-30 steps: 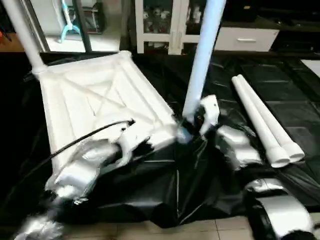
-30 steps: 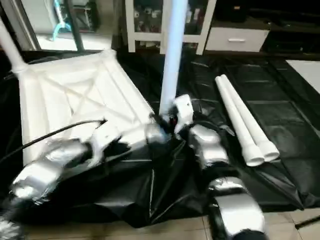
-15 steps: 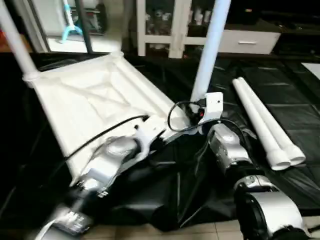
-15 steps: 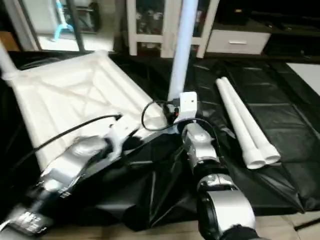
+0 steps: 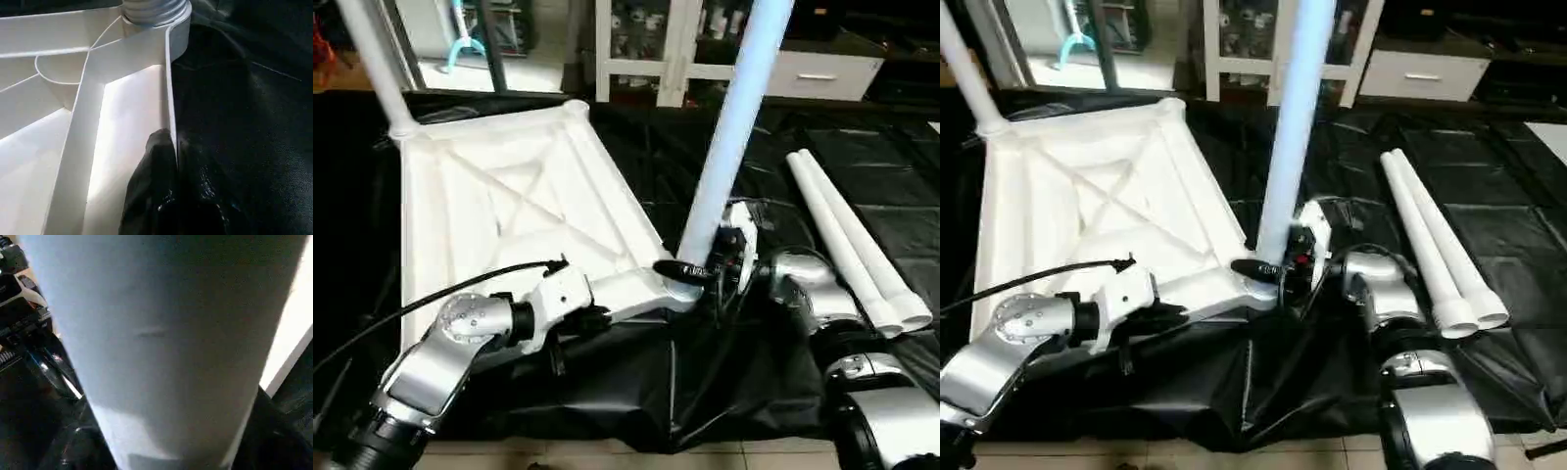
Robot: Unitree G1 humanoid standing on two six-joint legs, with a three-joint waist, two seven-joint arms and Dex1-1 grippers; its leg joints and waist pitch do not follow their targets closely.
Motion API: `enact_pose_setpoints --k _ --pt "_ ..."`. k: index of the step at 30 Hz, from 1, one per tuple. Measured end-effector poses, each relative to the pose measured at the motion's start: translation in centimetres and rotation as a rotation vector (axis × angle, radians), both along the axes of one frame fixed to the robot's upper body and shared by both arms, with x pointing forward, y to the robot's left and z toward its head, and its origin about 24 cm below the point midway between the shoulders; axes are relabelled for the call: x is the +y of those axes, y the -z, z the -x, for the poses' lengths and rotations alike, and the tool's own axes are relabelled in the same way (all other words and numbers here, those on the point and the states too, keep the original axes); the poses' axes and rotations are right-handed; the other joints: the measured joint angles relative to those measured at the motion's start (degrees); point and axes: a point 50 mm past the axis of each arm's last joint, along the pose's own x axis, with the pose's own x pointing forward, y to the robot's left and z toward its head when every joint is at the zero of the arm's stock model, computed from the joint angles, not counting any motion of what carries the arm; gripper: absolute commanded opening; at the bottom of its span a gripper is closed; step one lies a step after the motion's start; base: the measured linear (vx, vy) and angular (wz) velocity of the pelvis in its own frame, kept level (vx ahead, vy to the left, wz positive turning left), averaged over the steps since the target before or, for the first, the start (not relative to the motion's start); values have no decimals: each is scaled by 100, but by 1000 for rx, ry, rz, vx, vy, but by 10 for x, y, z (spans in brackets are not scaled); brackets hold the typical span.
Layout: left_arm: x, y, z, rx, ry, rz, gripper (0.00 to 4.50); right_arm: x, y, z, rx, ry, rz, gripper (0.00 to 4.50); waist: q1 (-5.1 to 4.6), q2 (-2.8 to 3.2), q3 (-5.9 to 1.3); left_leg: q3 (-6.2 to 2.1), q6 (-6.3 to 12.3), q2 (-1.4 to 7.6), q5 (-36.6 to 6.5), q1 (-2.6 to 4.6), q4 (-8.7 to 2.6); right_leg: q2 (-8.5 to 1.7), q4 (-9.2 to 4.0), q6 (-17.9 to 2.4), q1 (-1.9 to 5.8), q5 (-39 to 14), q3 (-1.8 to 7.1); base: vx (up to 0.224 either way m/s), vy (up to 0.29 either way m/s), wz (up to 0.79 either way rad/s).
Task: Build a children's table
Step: Insert table leg to table base
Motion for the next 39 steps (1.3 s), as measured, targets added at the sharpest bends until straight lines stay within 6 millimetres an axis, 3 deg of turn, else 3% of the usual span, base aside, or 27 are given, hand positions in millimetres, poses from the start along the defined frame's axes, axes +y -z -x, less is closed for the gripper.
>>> enact_pose_setpoints --k 10,13,16,19,23,27,28,33,36,39 --pt "-3 3 -5 22 -58 13 0 5 3 -2 -25 91 15 217 -16 11 -2 6 -11 -1 9 34 -3 1 37 -4 5 -2 13 0 0 0" --pt "-10 4 -17 33 -158 23 0 18 6 -12 -29 279 26 213 -53 23 2 6 -58 0 17 57 -14 1 60 -33 11 -16 14 0 0 0" --pt "-33 4 -35 58 -286 31 0 31 5 -29 -26 595 63 207 -100 44 1 6 -84 -1 31 78 -24 -1 67 -58 21 -15 17 -20 -6 0" --pt "-57 5 -47 91 -368 51 0 35 5 -36 0 850 74 201 -84 50 -3 7 -89 -3 34 103 -28 -3 67 -58 45 -15 16 0 0 0" --pt "-73 6 -52 104 -397 62 0 33 7 -37 -3 935 81 201 -23 50 -4 4 -85 -6 31 109 -30 -3 46 -46 71 -10 11 0 0 0" --pt "-73 6 -51 78 -368 43 0 31 7 -36 -9 914 54 201 -25 49 -4 2 -74 -4 24 117 -30 -3 13 -38 95 -5 7 0 0 0" --pt "-67 7 -48 52 -344 33 0 32 6 -35 -23 871 40 257 -44 49 -4 1 -68 -4 21 112 -32 -2 6 -36 95 -4 5 0 0 0" --pt "-39 6 -35 -18 -239 12 0 23 3 -27 -43 640 -69 295 -177 84 18 0 -46 -4 11 92 -41 0 -1 -16 80 0 9 0 0 0" --pt "-23 4 -22 -15 -140 19 0 14 5 -19 -38 466 -72 326 -150 112 33 -3 -20 -3 29 45 -45 3 4 -16 47 -3 -4 0 0 0" --pt "-10 2 -12 -3 -83 25 0 8 0 -12 -50 261 -42 326 -126 126 40 -4 -16 -3 29 13 -29 3 13 -8 2 2 -6 0 0 0"
